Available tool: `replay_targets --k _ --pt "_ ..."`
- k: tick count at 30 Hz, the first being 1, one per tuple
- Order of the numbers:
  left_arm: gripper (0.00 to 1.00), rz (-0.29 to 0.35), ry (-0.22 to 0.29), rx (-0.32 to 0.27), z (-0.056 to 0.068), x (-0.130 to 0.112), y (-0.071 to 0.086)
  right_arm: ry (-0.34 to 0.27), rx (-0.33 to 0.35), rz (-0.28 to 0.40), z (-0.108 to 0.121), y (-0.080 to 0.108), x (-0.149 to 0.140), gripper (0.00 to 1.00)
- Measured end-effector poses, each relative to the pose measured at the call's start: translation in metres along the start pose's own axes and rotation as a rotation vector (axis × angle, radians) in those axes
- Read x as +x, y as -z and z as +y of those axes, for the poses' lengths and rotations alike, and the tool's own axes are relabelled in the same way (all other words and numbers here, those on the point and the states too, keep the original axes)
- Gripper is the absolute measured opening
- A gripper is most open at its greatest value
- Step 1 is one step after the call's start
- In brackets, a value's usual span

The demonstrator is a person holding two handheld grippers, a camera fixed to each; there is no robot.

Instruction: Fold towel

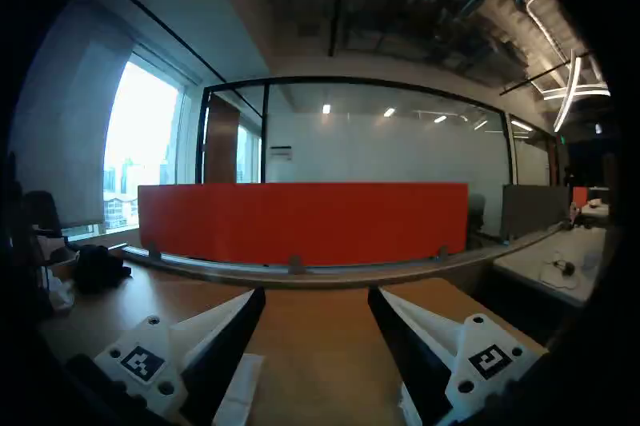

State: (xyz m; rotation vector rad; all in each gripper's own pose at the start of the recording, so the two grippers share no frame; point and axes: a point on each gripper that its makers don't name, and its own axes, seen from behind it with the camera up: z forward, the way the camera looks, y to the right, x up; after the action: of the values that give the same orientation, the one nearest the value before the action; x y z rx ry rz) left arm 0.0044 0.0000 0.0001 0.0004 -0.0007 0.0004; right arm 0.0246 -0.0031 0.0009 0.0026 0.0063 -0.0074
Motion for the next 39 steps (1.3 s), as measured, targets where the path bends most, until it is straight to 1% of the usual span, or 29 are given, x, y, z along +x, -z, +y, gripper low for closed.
replay_targets --k 5,8,17,26,29,32,37,39 --pt "0.98 -0.012 -0.001 0.003 0.001 0.025 0.0 0.011 0.001 0.001 -0.002 0.0 0.034 0.99" --pt "0.98 -0.016 -0.003 -0.006 0.005 0.038 0.001 0.013 0.001 -0.005 -0.003 0.001 0.044 1.0" --pt "0.98 -0.044 -0.006 -0.03 0.014 0.052 0.004 0.022 0.018 -0.037 -0.012 0.005 0.052 0.99" --pt "0.98 -0.093 -0.036 -0.097 0.029 0.055 0.011 0.046 0.073 -0.084 -0.019 0.006 0.055 0.99" --pt "0.98 -0.118 -0.03 -0.129 0.036 0.053 0.013 0.057 0.112 -0.112 -0.028 0.007 0.053 0.99" --pt "0.98 -0.144 -0.023 -0.164 0.043 0.049 0.015 0.074 0.173 -0.143 -0.043 0.011 0.048 0.99" --pt "0.98 -0.183 -0.036 -0.244 0.058 0.043 0.018 0.109 0.279 -0.199 -0.067 0.017 0.034 1.0" --pt "0.98 -0.193 -0.044 -0.266 0.062 0.041 0.018 0.118 0.309 -0.216 -0.073 0.019 0.03 0.99"
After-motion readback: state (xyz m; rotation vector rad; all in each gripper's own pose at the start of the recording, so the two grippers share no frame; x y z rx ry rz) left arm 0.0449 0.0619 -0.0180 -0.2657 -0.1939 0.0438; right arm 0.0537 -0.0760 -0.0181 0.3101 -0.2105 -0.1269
